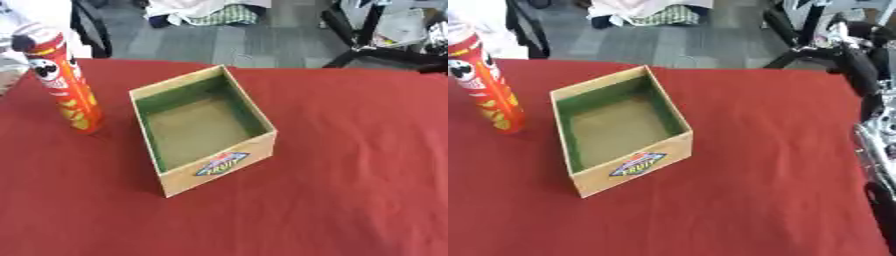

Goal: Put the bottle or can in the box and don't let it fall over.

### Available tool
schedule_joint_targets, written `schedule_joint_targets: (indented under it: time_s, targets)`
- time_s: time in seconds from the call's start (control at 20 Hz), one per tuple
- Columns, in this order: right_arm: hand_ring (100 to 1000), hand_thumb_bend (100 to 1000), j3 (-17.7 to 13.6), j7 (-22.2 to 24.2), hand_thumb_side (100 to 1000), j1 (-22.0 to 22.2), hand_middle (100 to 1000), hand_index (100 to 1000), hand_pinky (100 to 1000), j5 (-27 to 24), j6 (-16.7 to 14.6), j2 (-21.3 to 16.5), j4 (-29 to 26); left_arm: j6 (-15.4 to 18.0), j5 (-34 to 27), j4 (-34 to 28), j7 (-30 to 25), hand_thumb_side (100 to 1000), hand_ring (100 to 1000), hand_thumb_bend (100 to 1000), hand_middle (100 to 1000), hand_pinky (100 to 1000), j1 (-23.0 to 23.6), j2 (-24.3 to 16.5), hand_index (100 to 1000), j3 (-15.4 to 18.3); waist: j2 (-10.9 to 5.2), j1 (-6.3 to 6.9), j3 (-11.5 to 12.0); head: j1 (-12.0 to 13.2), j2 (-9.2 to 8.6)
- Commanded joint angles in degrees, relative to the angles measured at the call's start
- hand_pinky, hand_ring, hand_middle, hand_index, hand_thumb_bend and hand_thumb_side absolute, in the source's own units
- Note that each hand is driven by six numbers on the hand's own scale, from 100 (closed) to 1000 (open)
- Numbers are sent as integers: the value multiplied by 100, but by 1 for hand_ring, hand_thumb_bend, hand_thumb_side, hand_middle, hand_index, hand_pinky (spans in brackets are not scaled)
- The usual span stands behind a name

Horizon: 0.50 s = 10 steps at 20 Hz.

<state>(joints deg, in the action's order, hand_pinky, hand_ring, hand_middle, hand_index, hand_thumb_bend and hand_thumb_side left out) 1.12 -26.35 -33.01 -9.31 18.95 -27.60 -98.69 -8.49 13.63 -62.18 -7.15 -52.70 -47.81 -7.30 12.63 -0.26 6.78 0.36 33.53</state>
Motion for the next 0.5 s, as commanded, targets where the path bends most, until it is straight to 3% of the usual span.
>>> schedule_joint_targets:
  time_s: [0.05,0.5]
  targets:
    - [741,178,-15,28,557,-114,767,720,551,10,-8,-144,-61,21,109,5,-90,534,847,969,834,902,-198,-61,830,-6,-73,23,-4,26,-92]
    - [741,178,-7,20,558,-114,767,720,550,-6,-5,-156,-51,122,171,137,-335,564,851,979,840,908,-421,74,830,-9,-32,40,-5,35,-120]
